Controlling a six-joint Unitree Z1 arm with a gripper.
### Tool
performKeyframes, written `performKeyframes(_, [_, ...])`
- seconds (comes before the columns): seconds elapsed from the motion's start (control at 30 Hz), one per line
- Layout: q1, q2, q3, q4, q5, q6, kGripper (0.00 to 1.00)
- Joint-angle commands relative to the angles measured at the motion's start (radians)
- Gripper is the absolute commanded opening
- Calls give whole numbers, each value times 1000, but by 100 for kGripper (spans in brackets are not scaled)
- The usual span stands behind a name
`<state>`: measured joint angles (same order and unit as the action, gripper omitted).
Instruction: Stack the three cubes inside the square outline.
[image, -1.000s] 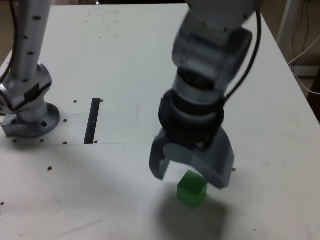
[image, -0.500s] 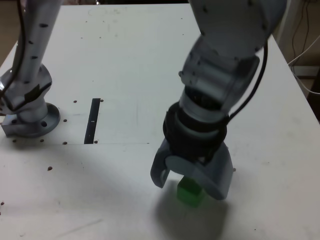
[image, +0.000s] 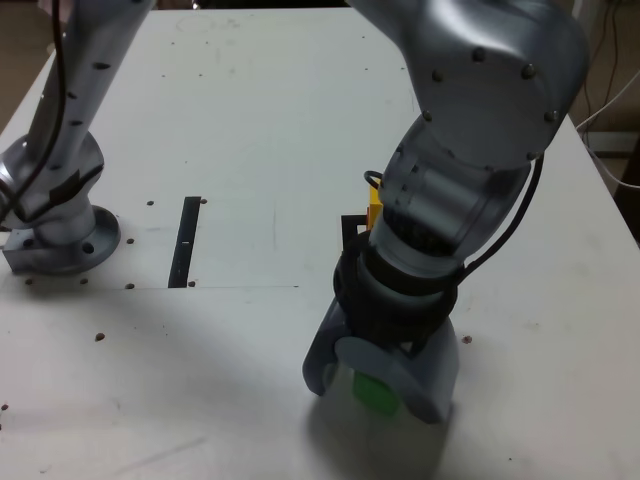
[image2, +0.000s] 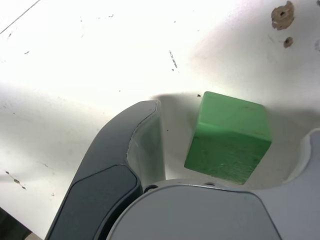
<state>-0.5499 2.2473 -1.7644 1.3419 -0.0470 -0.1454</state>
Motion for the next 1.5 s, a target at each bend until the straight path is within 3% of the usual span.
performKeyframes(0.0, [-1, 7, -4, 4, -2, 1, 75])
performKeyframes(0.2, [-1, 8, -9, -3, 10, 4, 42])
performKeyframes(0.33, [-1, 8, -9, -12, 16, 11, 29])
performKeyframes(1.13, [-1, -4, -11, -9, 12, 15, 28])
performKeyframes(1.47, [24, -114, -2, 74, 60, 3, 28])
